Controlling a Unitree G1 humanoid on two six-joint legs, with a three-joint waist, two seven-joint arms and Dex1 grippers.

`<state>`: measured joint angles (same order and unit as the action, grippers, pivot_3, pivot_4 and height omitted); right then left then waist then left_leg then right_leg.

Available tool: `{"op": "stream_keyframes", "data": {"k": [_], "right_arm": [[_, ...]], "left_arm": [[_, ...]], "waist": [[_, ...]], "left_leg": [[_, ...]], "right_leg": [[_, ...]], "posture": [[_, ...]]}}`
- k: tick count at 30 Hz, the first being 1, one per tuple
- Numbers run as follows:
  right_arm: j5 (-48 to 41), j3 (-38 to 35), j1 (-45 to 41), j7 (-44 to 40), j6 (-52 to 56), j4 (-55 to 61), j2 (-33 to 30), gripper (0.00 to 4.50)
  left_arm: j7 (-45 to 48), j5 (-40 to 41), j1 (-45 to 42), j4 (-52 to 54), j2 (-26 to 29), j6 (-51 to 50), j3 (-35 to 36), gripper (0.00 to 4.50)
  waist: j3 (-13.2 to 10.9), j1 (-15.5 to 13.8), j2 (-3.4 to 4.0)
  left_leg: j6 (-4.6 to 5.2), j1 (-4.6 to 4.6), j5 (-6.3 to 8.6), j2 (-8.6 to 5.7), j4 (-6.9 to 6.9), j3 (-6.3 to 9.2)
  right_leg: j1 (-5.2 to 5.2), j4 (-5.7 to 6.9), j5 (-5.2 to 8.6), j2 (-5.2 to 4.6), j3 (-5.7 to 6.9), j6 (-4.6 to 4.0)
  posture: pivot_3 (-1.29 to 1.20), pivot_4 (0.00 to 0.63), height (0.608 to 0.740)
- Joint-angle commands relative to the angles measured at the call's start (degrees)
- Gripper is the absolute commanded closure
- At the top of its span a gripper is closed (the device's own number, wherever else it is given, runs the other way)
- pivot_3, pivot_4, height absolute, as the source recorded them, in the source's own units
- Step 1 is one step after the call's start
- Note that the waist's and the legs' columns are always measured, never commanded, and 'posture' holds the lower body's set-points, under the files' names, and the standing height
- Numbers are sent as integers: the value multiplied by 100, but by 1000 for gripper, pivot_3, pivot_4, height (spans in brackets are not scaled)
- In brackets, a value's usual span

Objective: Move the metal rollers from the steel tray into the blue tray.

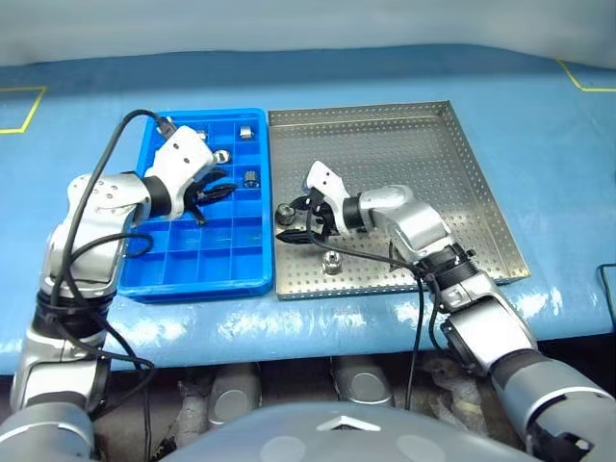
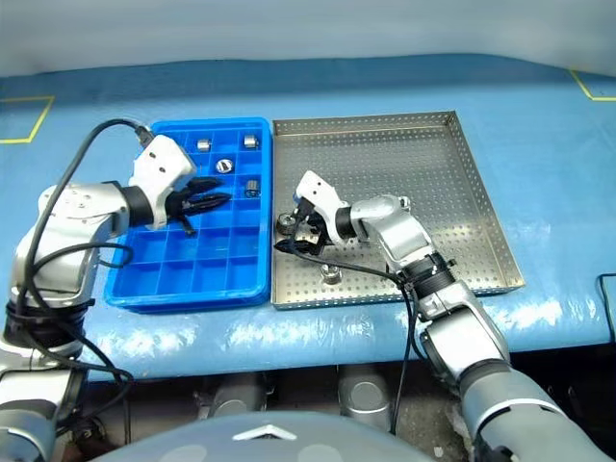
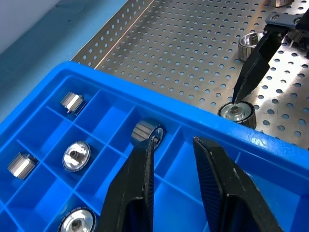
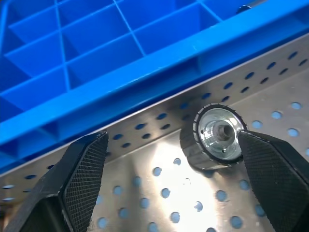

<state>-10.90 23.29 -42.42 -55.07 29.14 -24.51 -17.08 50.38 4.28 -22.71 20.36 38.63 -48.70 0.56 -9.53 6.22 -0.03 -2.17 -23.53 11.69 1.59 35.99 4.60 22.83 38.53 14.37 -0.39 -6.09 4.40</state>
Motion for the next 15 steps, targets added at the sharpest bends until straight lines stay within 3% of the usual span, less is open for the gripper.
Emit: {"op": "stream_keyframes", "data": {"k": [1, 7, 15], "right_arm": [[206, -60, -212, -80, -324, -385, 119, 0], [435, -132, -318, -125, -548, -809, 265, 0], [575, -663, -505, 527, -800, -1318, 541, 0]], "left_arm": [[-151, 201, 79, 381, 143, -122, 201, 3123], [-340, 406, 154, 481, 174, -188, 75, 3123], [-446, 643, 140, 426, 132, -141, -105, 3123]], "waist": [[-1, -57, -1], [-1, -166, -2], [-2, -153, -4]], "left_leg": [[0, 0, 0, 0, 0, 1], [0, 1, 0, 0, -2, 1], [-6, 13, -4, 5, -2, 2]], "right_leg": [[0, 0, 0, 0, 2, 0], [0, 1, -4, 0, 4, -14], [1, 24, 5, 8, 3, -16]], "posture": [[52, 150, 740], [59, 150, 740], [40, 150, 740]]}}
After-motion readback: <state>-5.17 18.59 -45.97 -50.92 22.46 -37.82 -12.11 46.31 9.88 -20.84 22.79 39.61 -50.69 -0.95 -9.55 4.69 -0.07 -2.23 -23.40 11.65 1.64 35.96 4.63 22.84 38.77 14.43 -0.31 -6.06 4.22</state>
